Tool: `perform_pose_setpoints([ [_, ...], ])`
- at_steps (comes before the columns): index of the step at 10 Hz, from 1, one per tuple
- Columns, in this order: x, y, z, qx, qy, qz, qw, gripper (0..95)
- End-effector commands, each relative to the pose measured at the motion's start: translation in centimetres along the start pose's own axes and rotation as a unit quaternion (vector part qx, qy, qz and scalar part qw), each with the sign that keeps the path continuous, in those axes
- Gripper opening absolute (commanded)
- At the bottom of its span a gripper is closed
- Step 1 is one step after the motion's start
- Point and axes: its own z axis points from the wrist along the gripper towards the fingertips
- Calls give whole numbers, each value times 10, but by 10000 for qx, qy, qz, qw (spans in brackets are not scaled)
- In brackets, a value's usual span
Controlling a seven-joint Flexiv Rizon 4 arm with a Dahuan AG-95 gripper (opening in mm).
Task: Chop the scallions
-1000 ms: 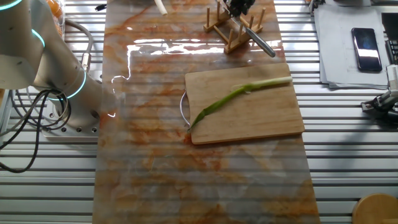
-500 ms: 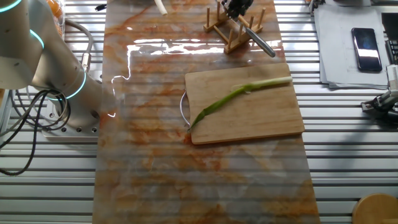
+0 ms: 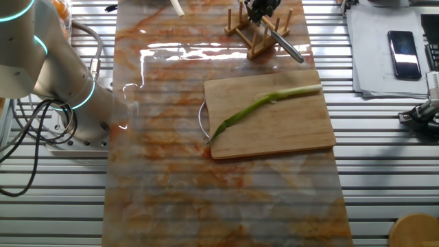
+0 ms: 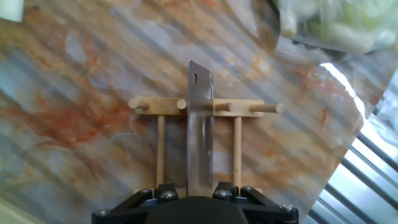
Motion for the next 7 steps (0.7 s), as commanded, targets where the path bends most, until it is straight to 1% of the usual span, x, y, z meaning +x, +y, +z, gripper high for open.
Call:
perform_pose_setpoints([
  [1, 0, 2, 2, 32, 19, -21, 10000, 380],
  [3, 0, 2, 3, 22, 48, -40, 10000, 380],
  [6, 2, -2, 12, 36, 62, -13, 10000, 380],
  [7, 2, -2, 15, 35, 69, -25, 10000, 190],
])
